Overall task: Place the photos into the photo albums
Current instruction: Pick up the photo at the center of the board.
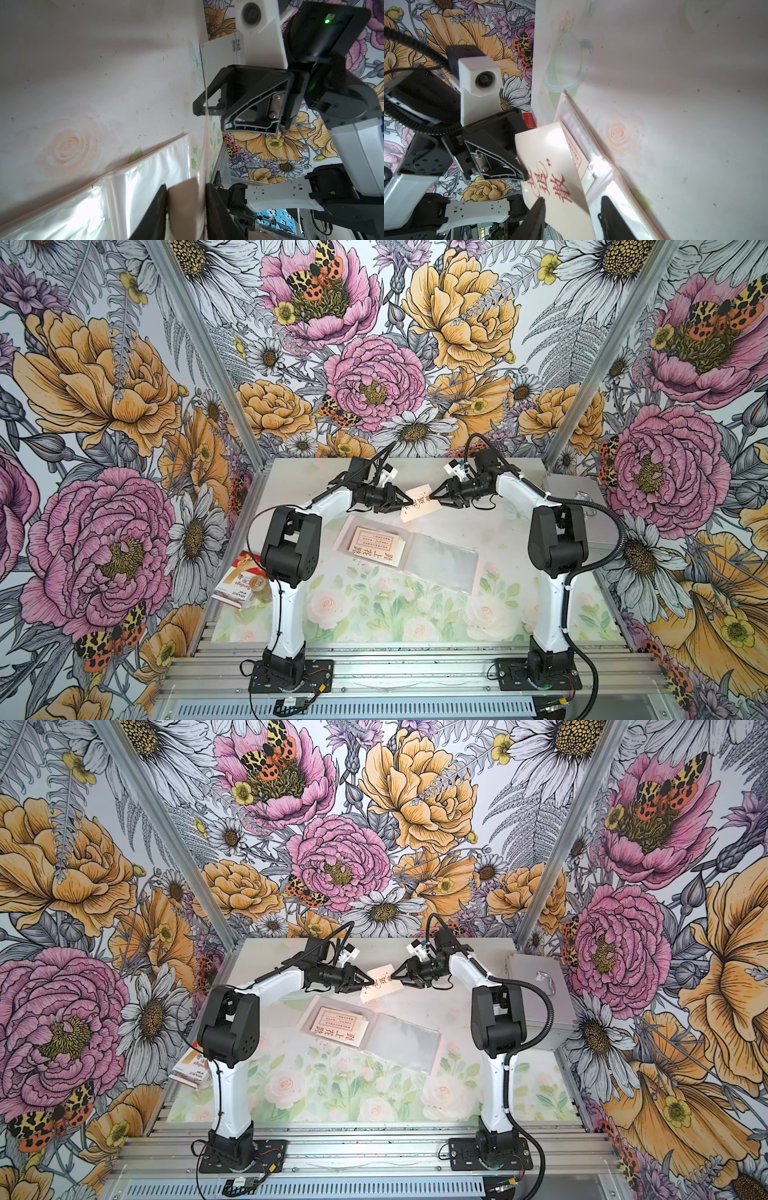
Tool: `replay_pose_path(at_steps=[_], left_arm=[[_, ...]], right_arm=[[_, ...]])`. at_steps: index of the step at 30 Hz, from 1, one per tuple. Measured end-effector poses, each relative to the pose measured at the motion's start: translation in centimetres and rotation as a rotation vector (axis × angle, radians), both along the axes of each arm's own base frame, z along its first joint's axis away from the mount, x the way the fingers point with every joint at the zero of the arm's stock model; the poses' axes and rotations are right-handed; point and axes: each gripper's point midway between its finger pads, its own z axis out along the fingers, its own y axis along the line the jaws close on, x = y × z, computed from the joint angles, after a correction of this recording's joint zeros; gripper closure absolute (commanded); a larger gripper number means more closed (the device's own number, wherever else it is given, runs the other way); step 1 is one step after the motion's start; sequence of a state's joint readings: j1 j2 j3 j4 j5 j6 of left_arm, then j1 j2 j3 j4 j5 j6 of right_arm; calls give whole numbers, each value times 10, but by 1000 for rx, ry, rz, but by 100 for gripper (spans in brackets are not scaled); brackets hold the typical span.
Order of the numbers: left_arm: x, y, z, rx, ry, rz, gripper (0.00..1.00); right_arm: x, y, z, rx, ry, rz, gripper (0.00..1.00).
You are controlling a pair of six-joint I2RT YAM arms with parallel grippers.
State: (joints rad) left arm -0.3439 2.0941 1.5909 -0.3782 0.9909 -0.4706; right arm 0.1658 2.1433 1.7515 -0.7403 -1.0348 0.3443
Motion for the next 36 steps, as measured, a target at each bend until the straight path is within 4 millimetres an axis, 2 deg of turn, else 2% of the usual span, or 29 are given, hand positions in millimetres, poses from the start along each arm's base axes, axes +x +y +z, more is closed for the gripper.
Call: replay_pose_path(at_steps=[3, 6, 8, 12, 16, 20, 24, 27, 30, 32, 36], left_arm=[[-1, -1, 1, -5, 1, -5, 65], [1, 3, -1, -1, -1, 1, 52], [1, 8, -3, 8, 6, 15, 47], [3, 25, 0, 14, 20, 76, 46], [11, 41, 14, -71, 32, 180, 45], [15, 48, 11, -150, 77, 254, 42], [15, 43, 15, -242, 130, 300, 41], [23, 34, 35, -364, 131, 312, 42], [34, 24, 49, -494, 126, 303, 38], [38, 17, 47, -543, 150, 299, 37], [34, 6, 40, -583, 210, 287, 37]], right_arm=[[-3, 4, 2, 11, -2, 14, 89], [-3, 4, 4, 20, -7, 19, 100], [-5, 3, 8, 23, -13, 20, 100], [-13, 2, 22, 26, -41, 20, 100], [-17, -3, 39, 40, -91, 0, 100], [-14, -8, 55, 61, -144, -37, 100], [-6, -10, 69, 87, -196, -83, 100], [2, -10, 77, 110, -221, -109, 100], [6, -5, 83, 132, -234, -118, 100], [7, -1, 86, 145, -242, -118, 100], [8, 4, 89, 163, -248, -122, 100]])
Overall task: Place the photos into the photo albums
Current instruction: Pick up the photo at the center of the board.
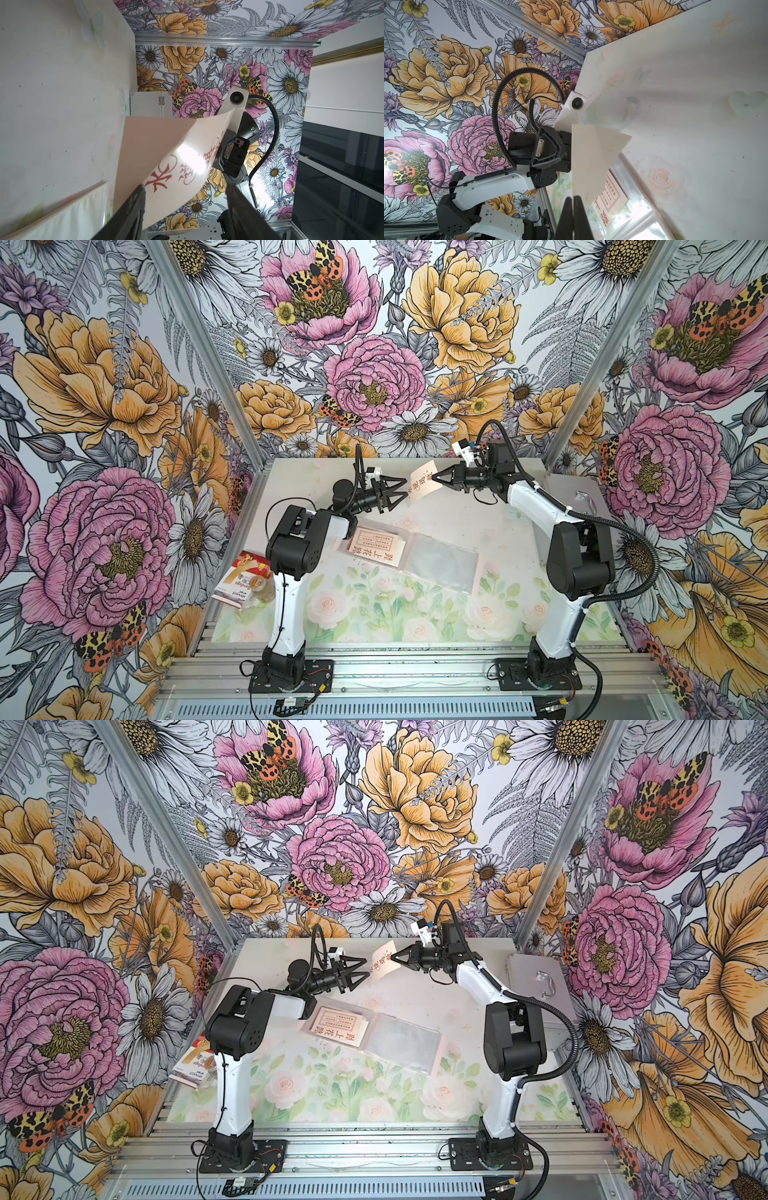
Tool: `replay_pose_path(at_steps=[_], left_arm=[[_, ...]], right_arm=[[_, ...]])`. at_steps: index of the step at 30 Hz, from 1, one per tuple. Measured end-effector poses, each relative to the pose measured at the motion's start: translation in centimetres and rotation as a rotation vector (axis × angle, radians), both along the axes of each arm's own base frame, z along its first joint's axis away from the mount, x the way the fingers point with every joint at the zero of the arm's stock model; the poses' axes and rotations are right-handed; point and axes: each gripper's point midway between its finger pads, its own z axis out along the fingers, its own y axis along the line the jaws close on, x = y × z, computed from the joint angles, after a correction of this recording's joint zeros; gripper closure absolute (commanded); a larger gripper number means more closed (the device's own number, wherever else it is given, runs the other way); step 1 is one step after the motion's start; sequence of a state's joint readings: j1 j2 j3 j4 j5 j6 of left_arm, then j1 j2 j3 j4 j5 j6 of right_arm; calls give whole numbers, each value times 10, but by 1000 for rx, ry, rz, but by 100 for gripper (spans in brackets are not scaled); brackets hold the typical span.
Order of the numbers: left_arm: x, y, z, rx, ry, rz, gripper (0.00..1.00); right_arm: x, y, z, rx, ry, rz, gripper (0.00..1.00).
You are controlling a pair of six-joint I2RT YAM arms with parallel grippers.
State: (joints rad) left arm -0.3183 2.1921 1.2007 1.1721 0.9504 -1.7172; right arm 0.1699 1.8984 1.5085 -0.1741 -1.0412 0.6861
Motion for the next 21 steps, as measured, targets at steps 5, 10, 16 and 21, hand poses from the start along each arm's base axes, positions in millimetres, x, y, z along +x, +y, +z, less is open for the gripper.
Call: replay_pose_path(at_steps=[5, 10, 16, 21], left_arm=[[-2, 1, 6, -19, -16, 0, 36], [1, 10, 2, -15, -4, 18, 35], [2, 10, 6, -19, -14, 18, 35], [7, 6, 25, -41, -52, 11, 35]], right_arm=[[6, -4, 3, 29, 0, -27, 100], [16, -14, 14, 63, -15, -65, 100], [19, -10, 25, 95, -29, -65, 100], [16, -5, 26, 106, -18, -54, 100]])
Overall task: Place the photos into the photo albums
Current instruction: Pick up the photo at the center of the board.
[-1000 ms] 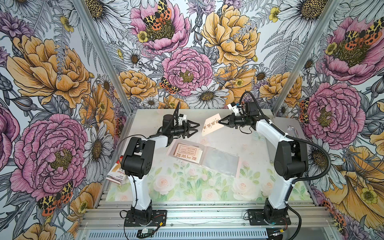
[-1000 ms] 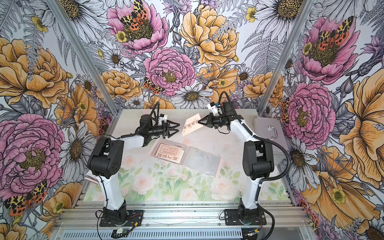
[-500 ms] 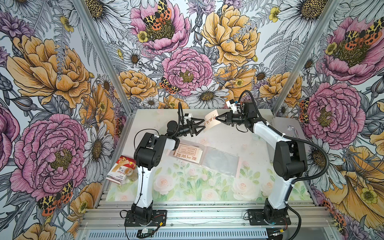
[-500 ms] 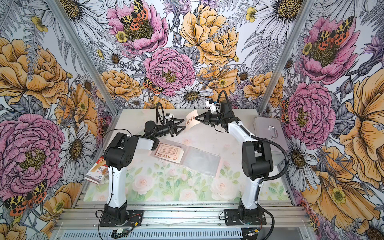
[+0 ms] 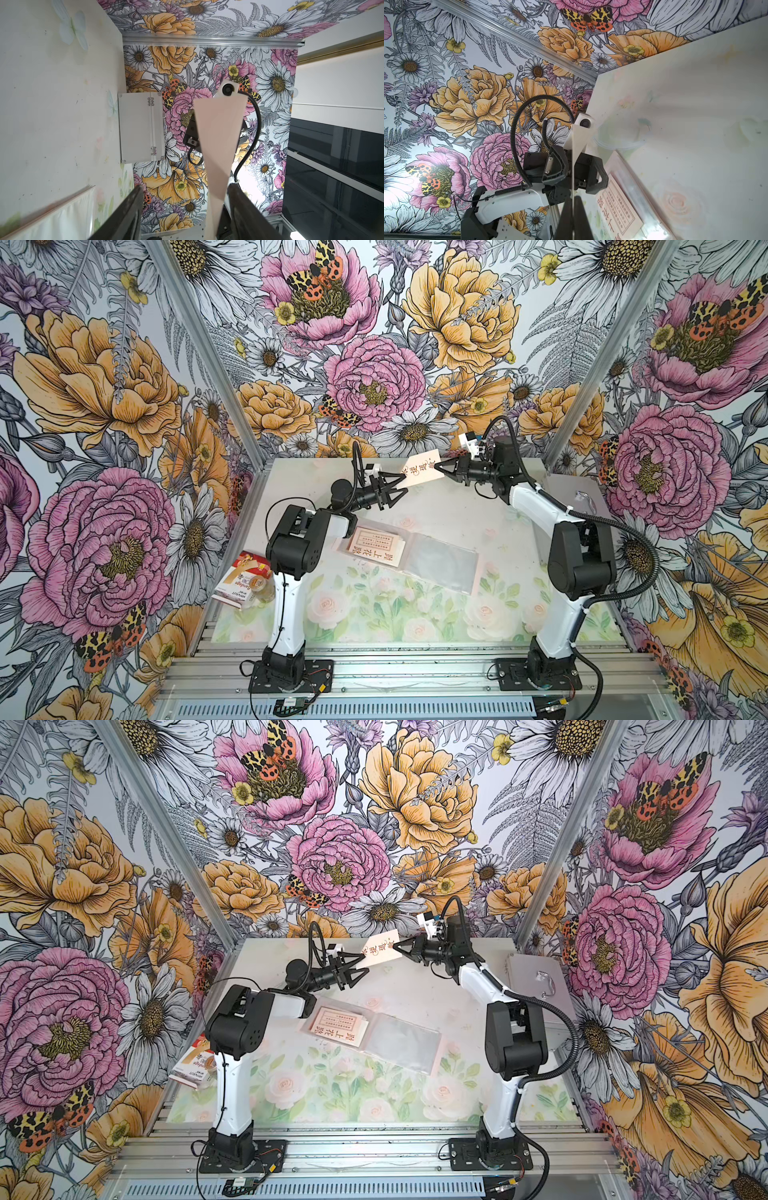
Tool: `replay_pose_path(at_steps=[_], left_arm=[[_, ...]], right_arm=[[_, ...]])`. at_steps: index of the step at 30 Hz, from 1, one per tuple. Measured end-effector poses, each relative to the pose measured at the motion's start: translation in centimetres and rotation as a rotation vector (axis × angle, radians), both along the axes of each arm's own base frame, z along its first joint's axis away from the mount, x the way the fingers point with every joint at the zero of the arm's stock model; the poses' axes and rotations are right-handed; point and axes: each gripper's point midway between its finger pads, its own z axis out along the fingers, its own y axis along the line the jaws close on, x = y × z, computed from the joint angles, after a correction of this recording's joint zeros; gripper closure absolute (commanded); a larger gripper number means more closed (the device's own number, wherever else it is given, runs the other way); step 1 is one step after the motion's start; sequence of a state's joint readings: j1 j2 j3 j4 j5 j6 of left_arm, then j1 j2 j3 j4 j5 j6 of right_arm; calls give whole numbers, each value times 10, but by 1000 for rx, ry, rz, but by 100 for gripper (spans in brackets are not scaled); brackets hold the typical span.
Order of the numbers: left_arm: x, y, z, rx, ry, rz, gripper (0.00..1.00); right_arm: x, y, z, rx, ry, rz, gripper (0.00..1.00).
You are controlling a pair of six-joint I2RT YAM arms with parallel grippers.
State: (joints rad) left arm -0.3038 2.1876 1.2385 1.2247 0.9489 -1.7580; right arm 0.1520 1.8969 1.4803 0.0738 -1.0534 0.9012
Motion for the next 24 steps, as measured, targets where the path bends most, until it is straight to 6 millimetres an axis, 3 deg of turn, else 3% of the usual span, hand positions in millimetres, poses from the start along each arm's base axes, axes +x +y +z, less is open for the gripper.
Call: replay_pose_path(at_steps=[7, 13, 24], left_arm=[[7, -2, 24, -24, -46, -3, 51], [9, -3, 18, 3, -41, 3, 62], [1, -4, 21, 81, -70, 13, 70]], right_arm=[[-10, 0, -24, -2, 61, 16, 100], [-15, -2, -39, -23, 106, 19, 100], [-13, -4, -42, -36, 111, 2, 100]])
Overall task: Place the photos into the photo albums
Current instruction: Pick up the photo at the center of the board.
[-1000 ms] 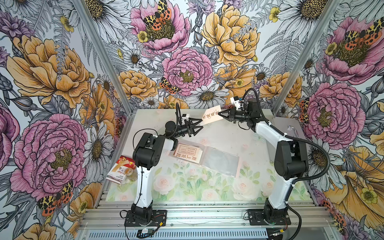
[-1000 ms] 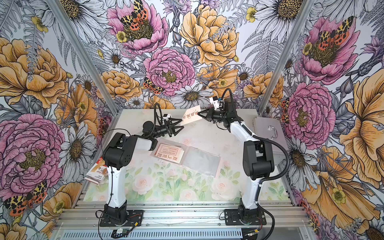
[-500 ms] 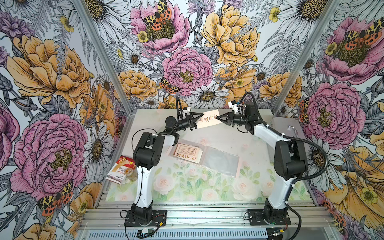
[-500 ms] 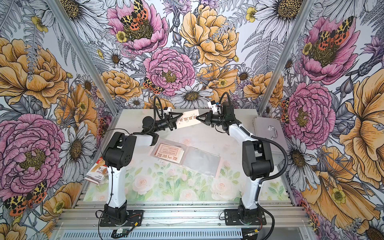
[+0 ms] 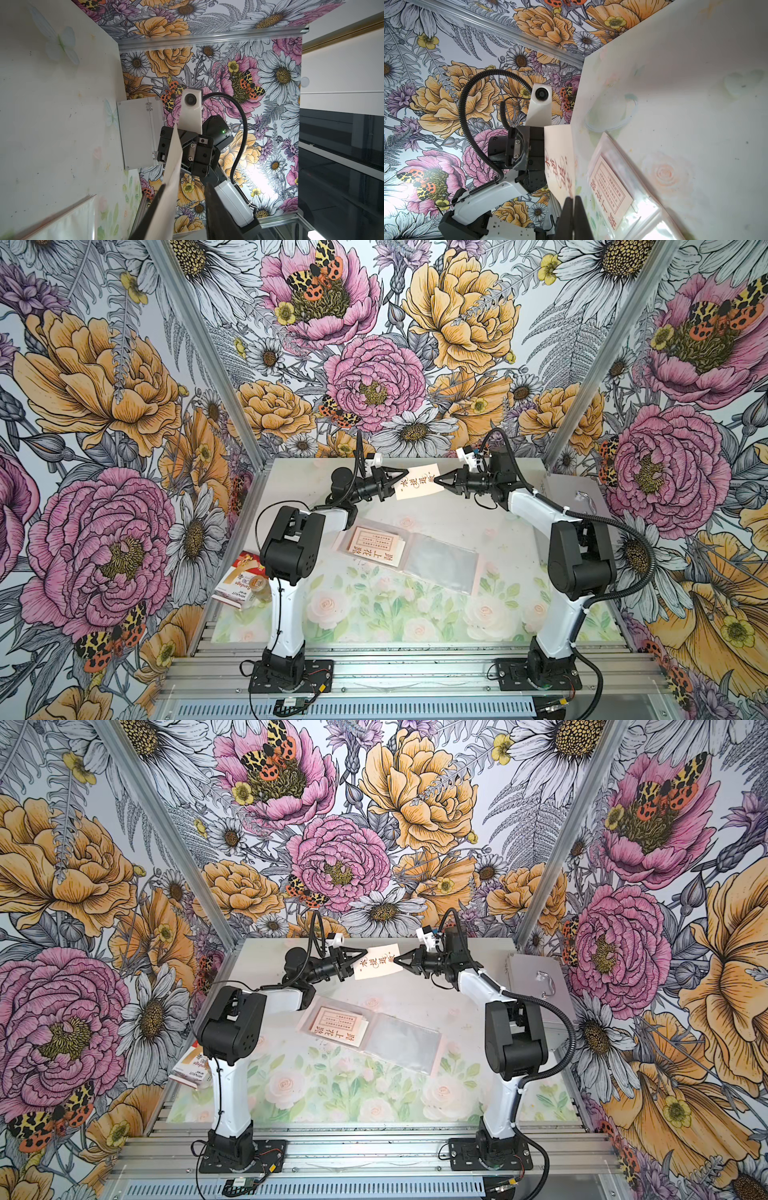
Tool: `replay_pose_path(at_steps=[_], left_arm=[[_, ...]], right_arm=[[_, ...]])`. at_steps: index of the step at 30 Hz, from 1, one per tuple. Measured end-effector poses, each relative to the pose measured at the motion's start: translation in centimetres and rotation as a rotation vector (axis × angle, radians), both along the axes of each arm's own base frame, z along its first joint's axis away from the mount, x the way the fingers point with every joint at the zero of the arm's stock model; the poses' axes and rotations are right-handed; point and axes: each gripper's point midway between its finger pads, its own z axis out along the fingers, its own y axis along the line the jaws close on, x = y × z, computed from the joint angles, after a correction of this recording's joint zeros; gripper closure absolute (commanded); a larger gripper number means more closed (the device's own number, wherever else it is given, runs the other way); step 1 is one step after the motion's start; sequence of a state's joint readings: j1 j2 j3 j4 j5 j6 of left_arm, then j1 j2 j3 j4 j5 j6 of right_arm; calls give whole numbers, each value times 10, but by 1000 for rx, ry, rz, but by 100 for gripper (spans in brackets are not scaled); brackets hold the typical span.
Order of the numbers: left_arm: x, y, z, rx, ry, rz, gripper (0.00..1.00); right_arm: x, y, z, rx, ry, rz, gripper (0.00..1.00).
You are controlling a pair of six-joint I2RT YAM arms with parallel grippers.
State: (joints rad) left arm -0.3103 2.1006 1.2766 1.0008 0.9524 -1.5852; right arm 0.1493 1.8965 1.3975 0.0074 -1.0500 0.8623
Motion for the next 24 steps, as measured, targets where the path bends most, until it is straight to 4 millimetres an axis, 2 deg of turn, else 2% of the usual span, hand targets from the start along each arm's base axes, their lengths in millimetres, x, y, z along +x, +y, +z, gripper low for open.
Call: replay_pose_path(at_steps=[4, 10, 14, 17, 19, 21, 24], left_arm=[[-3, 0, -6, 50, 1, 1, 71], [-8, 1, -15, 125, -7, 1, 83], [-11, 3, -29, 181, 6, -1, 95], [-14, 5, -37, 249, 10, -4, 100], [-16, 7, -39, 318, -4, -6, 100], [-17, 10, -34, 392, -41, -11, 100], [-24, 16, -17, 470, -124, -31, 100]], right_arm=[[1, -1, -1, -4, 0, -7, 100], [1, -1, -1, -5, 2, -8, 100], [1, 0, 1, -4, 1, -7, 100], [0, 0, -1, -7, 15, -5, 100], [-2, 3, -2, -10, 16, 1, 99], [-2, 3, -3, -14, 16, 3, 95], [-4, 3, -7, -26, 21, 3, 76]])
